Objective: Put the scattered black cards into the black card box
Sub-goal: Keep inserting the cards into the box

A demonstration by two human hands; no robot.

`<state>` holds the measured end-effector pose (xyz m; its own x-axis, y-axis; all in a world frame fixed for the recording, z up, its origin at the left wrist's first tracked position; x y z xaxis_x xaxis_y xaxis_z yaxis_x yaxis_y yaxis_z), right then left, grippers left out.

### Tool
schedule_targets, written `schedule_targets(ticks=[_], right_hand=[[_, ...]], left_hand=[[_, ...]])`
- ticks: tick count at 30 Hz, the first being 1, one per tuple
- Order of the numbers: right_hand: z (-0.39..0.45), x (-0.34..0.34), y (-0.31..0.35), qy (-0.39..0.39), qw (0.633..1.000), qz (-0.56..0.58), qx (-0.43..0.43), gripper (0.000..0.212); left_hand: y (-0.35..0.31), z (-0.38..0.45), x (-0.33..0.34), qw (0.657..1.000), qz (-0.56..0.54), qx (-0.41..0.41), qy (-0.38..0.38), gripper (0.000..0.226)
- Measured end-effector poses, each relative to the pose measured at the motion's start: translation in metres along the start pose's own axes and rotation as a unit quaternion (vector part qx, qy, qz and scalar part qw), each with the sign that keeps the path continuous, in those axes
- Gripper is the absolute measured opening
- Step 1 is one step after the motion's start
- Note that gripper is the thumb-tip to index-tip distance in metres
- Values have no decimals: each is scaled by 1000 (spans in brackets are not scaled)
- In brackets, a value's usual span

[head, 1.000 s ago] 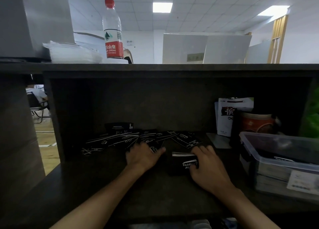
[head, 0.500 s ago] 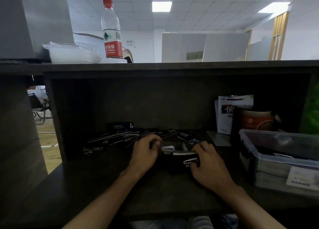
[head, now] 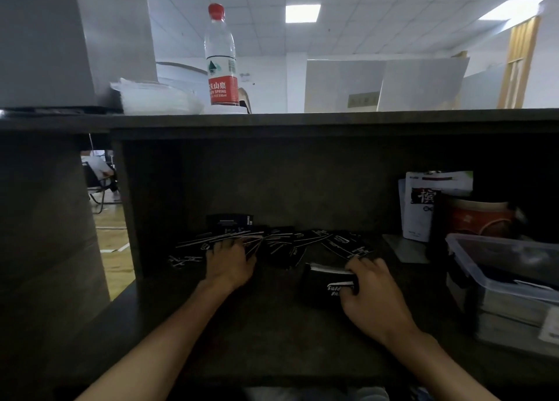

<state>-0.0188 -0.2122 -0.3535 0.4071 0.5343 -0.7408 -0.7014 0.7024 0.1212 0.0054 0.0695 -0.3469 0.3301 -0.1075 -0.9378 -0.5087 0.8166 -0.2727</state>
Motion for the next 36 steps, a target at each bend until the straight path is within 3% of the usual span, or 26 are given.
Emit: schedule_targets(ticks=[3, 6, 12, 15, 18, 21, 22, 25, 27, 30, 33, 36], right_hand=[[-3, 6, 6, 11, 1000, -14, -18, 24], [-4, 4, 5, 4, 1000, -12, -21, 21], [-6, 1, 9, 11, 1000, -7, -27, 20], [-6, 0, 7, 12, 1000, -3, -28, 21], [-6, 0, 8, 14, 999, 0, -28, 19], [-5, -1, 9, 12, 1000, 4, -29, 19], [-5, -1, 9, 12, 1000, 5, -28, 20], [-6, -1, 9, 14, 999, 9, -30, 21], [-6, -2, 9, 11, 999, 15, -31, 21], [-6, -1, 8, 7, 999, 22, -32, 21], [-6, 0, 8, 5, 999, 22, -31, 20], [-6, -1, 8, 9, 999, 22, -31, 19]], left_hand=[[15, -9, 16, 997, 44, 30, 46, 52], [17, -25, 16, 998, 12, 55, -3, 44], [17, -37, 2, 997, -58, -6, -46, 37], [19, -32, 2, 981, -191, -17, -14, 52], [23, -25, 2, 907, -413, -49, 62, 57], [22, -21, 8, 766, -605, -130, 175, 41], [21, -20, 9, 766, -606, -123, 178, 38], [11, -25, 7, 870, -481, -34, 100, 32], [4, -30, 4, 907, -419, 17, 30, 27], [8, -30, 1, 927, -373, 27, -29, 17], [19, -27, 3, 945, -326, 2, -17, 15], [18, -34, -7, 953, -289, 52, -74, 14]])
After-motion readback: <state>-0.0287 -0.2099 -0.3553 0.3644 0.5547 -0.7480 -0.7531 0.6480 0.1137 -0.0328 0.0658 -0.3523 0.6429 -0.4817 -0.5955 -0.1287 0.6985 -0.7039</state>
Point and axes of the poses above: each hand's wrist, its own z-axis towards the middle knuckle, its own x-axis out of the palm, y = z × x, the point moved 4 cm from there along z, towards the middle knuckle, and after that the axes turned 15 degrees about -x, right-handed, at the moved point
